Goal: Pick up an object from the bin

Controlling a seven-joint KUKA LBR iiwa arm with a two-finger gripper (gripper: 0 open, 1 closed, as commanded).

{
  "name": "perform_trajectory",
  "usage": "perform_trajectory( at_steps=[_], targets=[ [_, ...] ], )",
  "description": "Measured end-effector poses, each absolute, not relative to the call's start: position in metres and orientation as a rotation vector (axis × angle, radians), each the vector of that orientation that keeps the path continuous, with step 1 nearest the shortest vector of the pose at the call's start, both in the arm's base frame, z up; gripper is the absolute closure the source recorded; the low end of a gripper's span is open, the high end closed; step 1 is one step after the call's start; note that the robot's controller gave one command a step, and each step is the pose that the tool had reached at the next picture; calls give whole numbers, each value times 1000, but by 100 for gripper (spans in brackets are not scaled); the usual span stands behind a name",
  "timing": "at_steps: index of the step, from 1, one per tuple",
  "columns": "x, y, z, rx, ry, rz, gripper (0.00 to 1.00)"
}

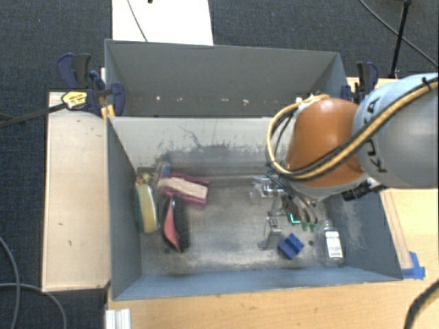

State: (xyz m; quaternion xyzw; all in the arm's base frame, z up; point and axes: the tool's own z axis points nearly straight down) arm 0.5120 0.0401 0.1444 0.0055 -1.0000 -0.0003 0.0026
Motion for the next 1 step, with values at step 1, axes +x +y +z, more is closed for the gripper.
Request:
perform_trajectory(
  at_steps=[1],
  targets=[
    [483,-69,71,800,-3048,5,0]
  ],
)
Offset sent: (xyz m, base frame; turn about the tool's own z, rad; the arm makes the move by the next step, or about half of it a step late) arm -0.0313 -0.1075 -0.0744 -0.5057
